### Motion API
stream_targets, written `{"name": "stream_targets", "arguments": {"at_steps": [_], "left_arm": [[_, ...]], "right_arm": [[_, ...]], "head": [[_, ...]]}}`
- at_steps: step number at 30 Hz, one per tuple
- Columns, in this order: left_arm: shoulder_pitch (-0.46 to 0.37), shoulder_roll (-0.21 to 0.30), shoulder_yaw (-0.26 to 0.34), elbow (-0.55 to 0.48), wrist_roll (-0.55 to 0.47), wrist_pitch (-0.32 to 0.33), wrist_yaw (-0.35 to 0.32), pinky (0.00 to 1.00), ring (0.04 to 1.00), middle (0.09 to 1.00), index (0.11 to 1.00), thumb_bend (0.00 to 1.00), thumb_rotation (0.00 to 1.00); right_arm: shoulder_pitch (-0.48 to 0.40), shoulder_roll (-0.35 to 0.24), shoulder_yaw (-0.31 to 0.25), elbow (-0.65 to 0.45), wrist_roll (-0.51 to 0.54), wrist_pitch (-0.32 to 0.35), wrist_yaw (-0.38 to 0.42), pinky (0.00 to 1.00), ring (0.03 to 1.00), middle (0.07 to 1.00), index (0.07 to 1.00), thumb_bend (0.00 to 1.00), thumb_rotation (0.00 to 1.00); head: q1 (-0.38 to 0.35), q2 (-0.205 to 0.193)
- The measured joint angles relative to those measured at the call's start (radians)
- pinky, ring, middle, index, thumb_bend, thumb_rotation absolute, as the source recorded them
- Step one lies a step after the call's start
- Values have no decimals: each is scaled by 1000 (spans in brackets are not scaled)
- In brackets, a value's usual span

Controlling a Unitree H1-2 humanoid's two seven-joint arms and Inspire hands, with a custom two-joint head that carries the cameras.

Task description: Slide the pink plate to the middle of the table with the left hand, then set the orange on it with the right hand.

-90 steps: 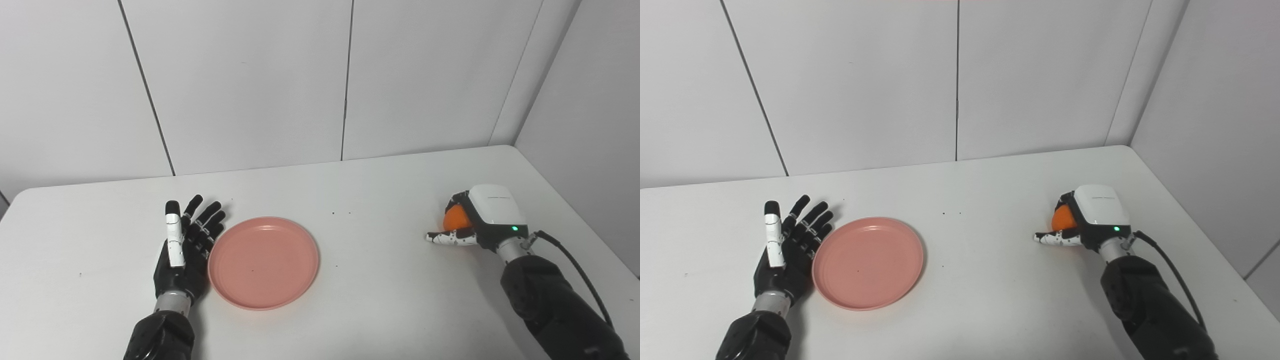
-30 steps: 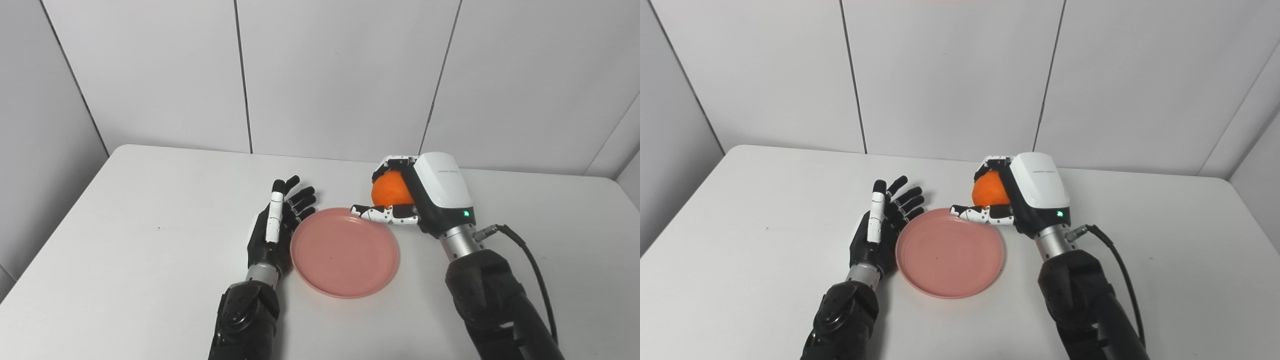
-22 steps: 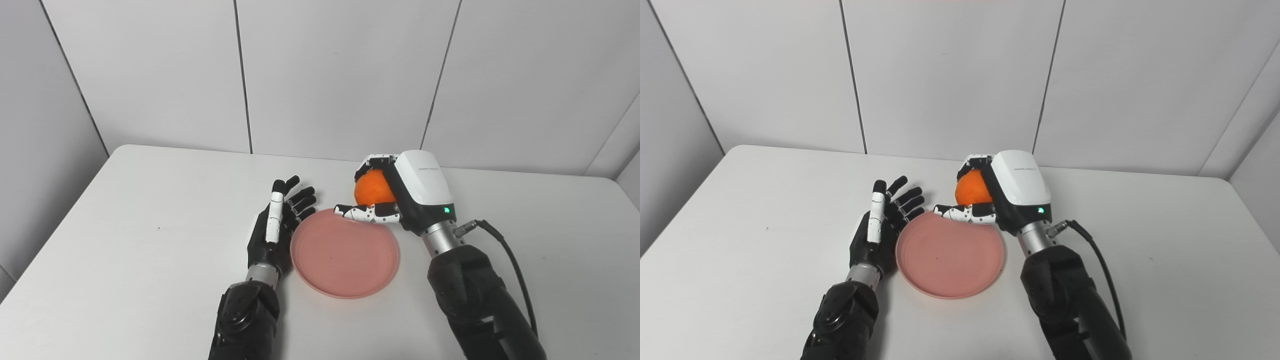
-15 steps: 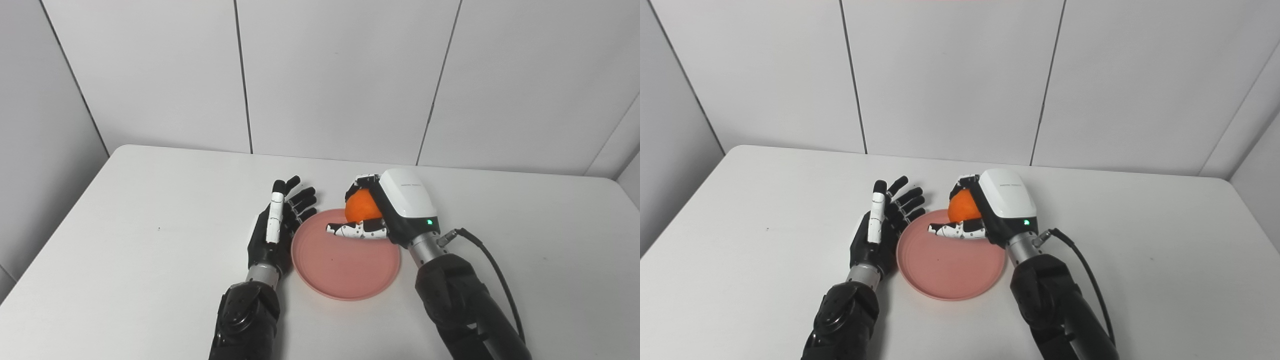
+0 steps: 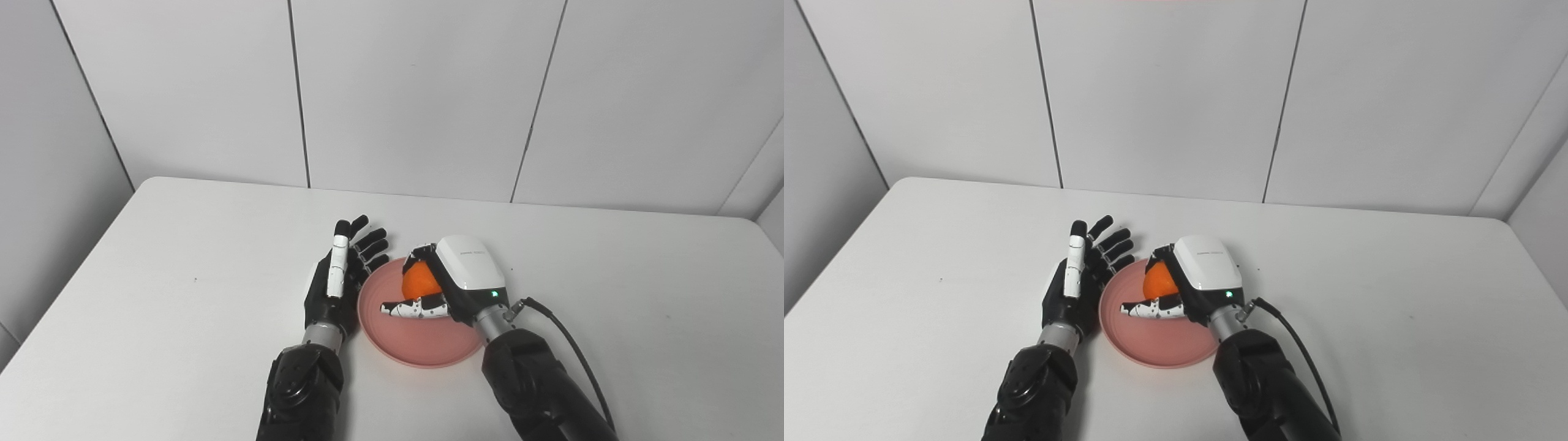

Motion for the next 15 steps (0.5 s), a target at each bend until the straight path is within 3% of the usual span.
{"name": "stream_targets", "arguments": {"at_steps": [11, 15], "left_arm": [[0, 0, 2, 0, -1, 0, 0, 781, 793, 754, 836, 854, 832], [0, 0, 3, 0, -4, 0, 0, 773, 794, 762, 822, 863, 819]], "right_arm": [[2, -1, 24, 33, -9, 0, -32, 188, 249, 323, 410, 517, 478], [0, -2, 30, 36, -16, 0, -38, 188, 253, 341, 427, 584, 533]], "head": [[-3, 5], [-6, 6]]}}
